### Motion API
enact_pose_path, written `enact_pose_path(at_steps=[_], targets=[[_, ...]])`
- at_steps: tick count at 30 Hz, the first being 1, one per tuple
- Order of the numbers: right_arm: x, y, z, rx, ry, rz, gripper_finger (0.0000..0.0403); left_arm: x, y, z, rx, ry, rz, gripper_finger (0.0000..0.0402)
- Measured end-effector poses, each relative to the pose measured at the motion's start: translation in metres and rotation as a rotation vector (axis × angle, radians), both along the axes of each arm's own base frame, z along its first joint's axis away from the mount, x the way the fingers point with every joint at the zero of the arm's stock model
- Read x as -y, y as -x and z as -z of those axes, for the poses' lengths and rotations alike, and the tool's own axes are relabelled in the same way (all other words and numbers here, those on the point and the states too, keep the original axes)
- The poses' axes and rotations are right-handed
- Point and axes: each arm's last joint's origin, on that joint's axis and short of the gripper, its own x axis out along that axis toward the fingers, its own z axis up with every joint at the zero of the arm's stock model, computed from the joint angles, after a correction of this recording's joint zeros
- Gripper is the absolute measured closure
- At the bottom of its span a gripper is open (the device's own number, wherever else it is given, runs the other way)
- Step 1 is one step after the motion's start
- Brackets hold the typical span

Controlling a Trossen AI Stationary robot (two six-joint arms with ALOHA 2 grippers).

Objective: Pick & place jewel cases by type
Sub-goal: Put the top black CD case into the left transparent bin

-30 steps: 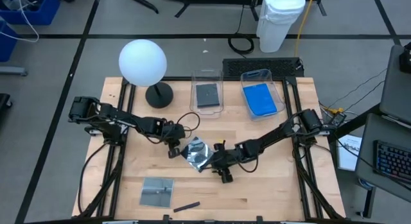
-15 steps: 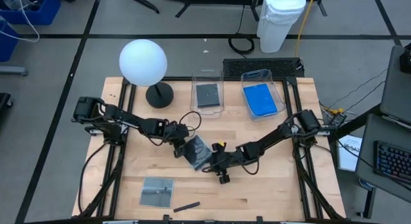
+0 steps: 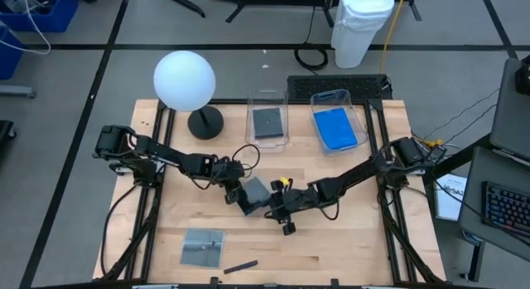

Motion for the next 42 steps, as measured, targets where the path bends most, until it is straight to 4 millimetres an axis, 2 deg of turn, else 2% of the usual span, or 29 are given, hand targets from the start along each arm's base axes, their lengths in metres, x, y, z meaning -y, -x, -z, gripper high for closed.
enact_pose_path(at_steps=[6,18,22,25,27,30,34,38,42], targets=[[0.008,0.0,-0.017,0.055,0.065,0.0,0.0243,0.001,-0.001,0.0,0.003,0.007,0.004,0.0371],[0.035,-0.007,-0.019,0.086,0.167,0.016,0.0243,0.002,-0.001,0.0,0.009,0.045,0.019,0.0371],[0.051,-0.003,0.0,-0.041,0.209,0.033,0.0246,0.009,-0.003,-0.002,0.031,0.156,0.089,0.0371],[0.061,-0.008,-0.012,0.027,0.188,0.062,0.0246,0.014,-0.007,-0.004,0.084,0.169,0.153,0.0371],[0.066,-0.008,-0.011,0.013,0.179,0.063,0.0247,0.017,-0.008,-0.005,0.105,0.168,0.173,0.0371],[0.067,-0.005,-0.002,-0.035,0.175,0.043,0.0247,0.019,-0.008,-0.005,0.115,0.147,0.167,0.0371],[0.061,-0.01,-0.015,0.064,0.146,0.005,0.0248,0.018,-0.008,-0.005,0.109,0.116,0.151,0.0371],[0.06,-0.008,-0.01,0.034,0.128,-0.026,0.0248,0.017,-0.008,-0.005,0.113,0.095,0.139,0.0371],[0.059,-0.011,-0.015,0.076,0.115,-0.037,0.0248,0.016,-0.008,-0.005,0.115,0.079,0.127,0.0371]])
